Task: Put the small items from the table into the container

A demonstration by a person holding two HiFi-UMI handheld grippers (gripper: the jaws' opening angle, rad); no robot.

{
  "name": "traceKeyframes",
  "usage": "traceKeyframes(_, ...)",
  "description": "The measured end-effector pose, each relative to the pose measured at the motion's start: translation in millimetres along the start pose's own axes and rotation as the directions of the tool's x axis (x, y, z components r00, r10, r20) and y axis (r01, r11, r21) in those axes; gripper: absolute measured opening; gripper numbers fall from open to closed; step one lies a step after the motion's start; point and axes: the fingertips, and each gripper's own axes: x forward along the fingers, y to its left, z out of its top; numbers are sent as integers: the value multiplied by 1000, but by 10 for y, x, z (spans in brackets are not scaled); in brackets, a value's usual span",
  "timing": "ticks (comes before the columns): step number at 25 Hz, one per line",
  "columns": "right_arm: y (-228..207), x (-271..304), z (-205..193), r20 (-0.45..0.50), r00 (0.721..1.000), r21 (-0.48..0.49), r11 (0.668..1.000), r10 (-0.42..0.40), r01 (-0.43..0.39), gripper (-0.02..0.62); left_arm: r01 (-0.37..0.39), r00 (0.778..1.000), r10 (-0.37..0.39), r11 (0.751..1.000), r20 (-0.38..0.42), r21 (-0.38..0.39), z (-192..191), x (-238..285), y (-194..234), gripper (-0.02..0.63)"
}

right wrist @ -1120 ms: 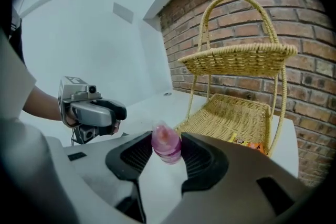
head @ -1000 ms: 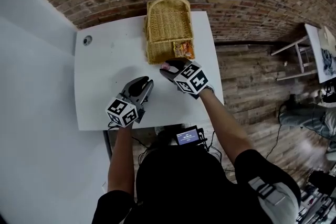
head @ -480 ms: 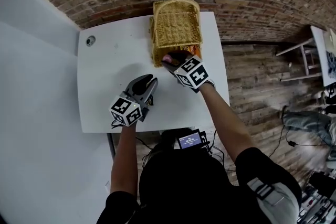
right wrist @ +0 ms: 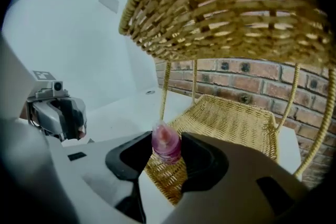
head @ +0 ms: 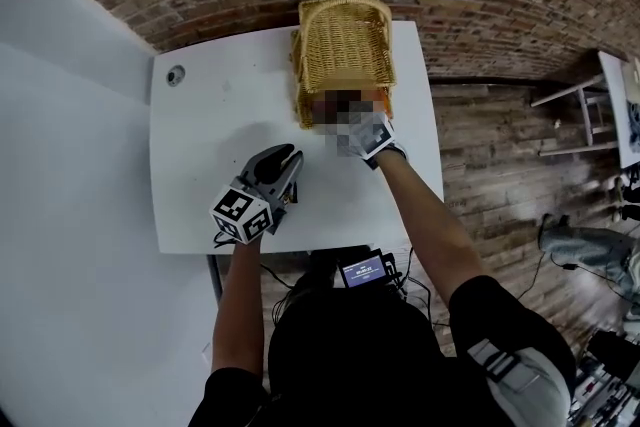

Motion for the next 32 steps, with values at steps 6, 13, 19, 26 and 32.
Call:
traceKeyframes(6,-33,94,-65,-32,999,1,1000,-10,10,179,-7,1000,7,1000,-4,-9,-46,-35,29,85)
traceKeyframes(13,-61,165,-105,-64,998,3,1000,-21,21,179,-8,1000,8,1000,-6,-8,-49,-38,65,85)
traceKeyframes(19,-86,202,-138,-92,995,1,999,-35,35,179,-21,1000,20,1000,-14,-7,-50,18,126,85)
traceKeyframes(26,-112,252,-132,-109,993,-4,999,-42,42,179,-27,999,27,1000,-39,-3,-57,133,243,84)
traceKeyframes(32,-123,261,-132,-116,992,-4,999,-47,47,179,-27,998,28,1000,-59,8,-30,229,322,84)
